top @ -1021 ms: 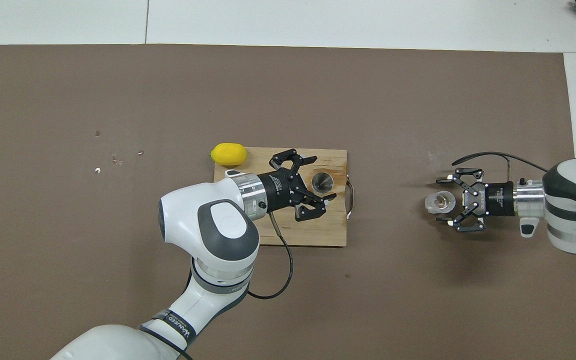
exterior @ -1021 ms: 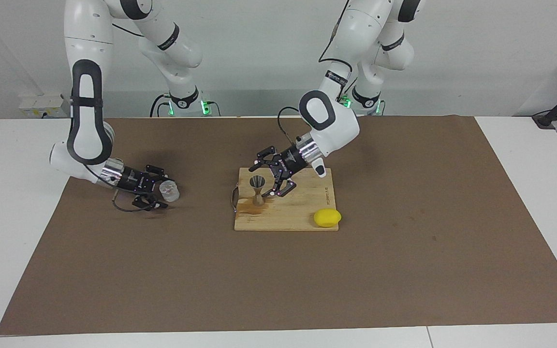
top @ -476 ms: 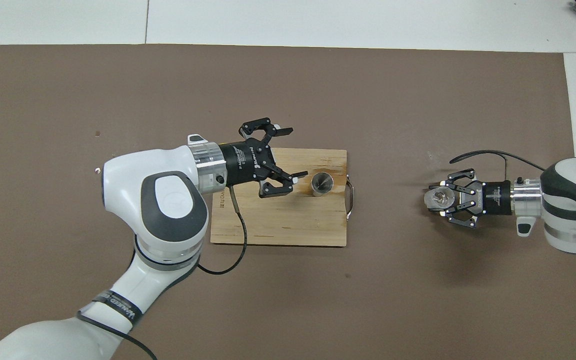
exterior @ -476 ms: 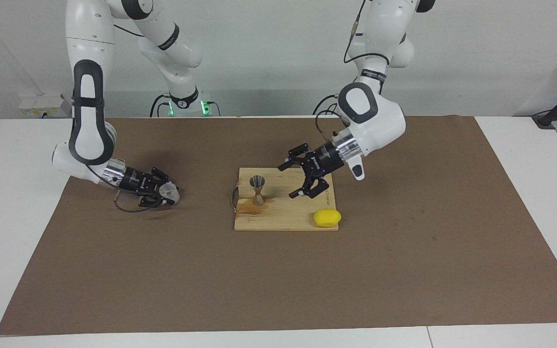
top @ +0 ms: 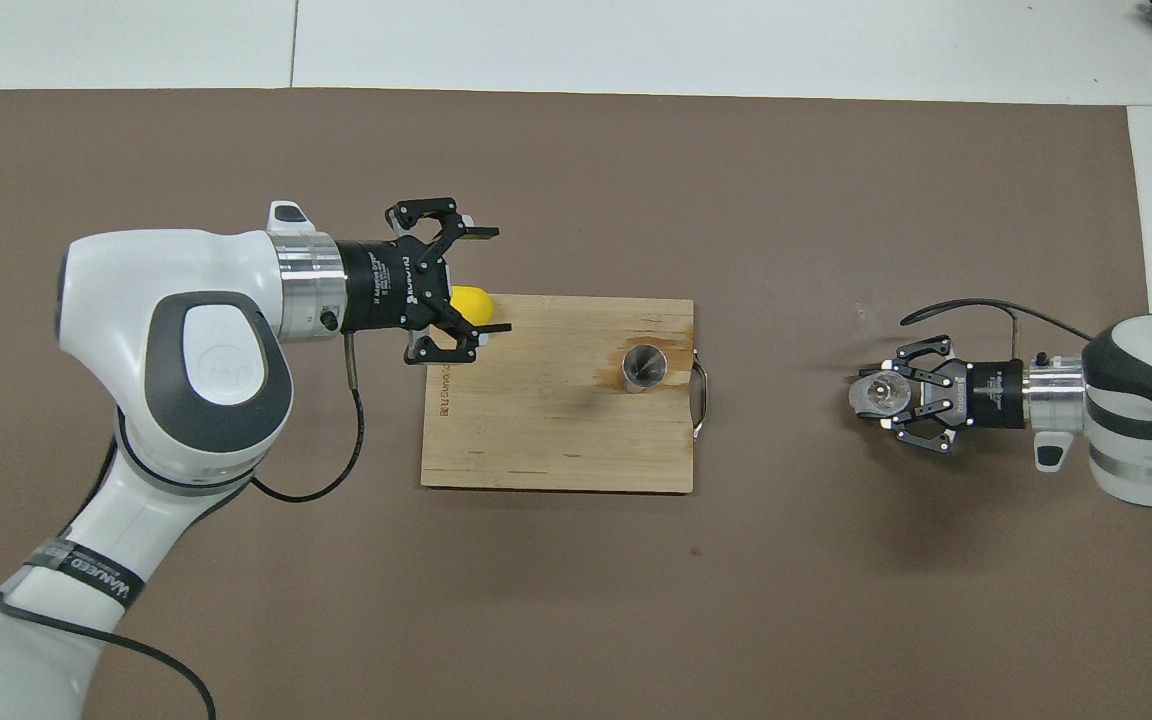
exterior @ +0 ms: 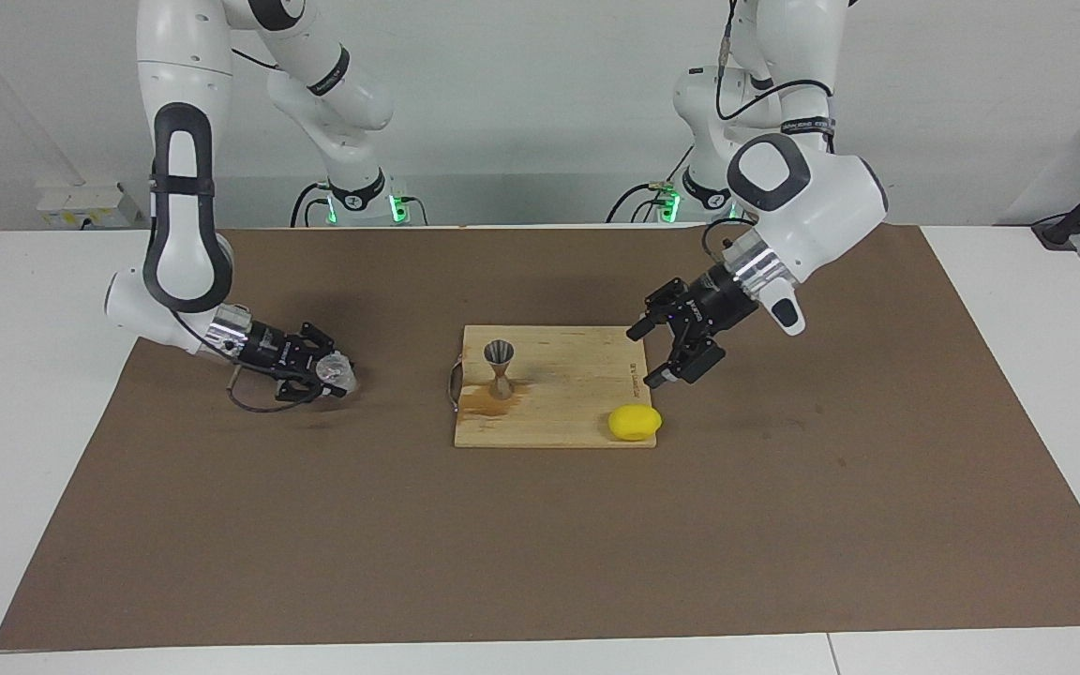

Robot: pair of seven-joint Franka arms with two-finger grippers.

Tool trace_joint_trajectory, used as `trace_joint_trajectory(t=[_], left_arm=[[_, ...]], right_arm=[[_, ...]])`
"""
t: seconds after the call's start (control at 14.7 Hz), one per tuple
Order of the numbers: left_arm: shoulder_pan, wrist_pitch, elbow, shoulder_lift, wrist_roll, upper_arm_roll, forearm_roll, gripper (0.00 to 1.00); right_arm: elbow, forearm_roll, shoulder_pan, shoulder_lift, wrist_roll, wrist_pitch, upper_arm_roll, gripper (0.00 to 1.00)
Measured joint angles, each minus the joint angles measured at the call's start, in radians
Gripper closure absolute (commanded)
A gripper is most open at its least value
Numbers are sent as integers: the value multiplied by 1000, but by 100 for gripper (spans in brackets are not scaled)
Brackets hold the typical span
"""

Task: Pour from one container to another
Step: 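Lift the glass cup toward the metal cup while the left gripper withdraws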

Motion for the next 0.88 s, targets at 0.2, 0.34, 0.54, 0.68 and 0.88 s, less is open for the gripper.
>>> trace_joint_trajectory(t=[0.2,0.34,0.54,0.68,0.88], left_arm=[[9,1,49,0,-21,1,283,0],[9,1,67,0,-25,0,427,0],[17,2,74,0,-16,4,588,0],[48,-2,74,0,18,7,642,0],[89,-39,74,-1,184,12,654,0]], right_arm=[[1,-1,99,-63,101,33,1,100],[5,-15,155,-91,150,60,1,100],[40,-127,240,-109,238,74,1,100],[74,-196,282,-109,323,86,1,100],[126,-253,312,-109,424,94,1,100]])
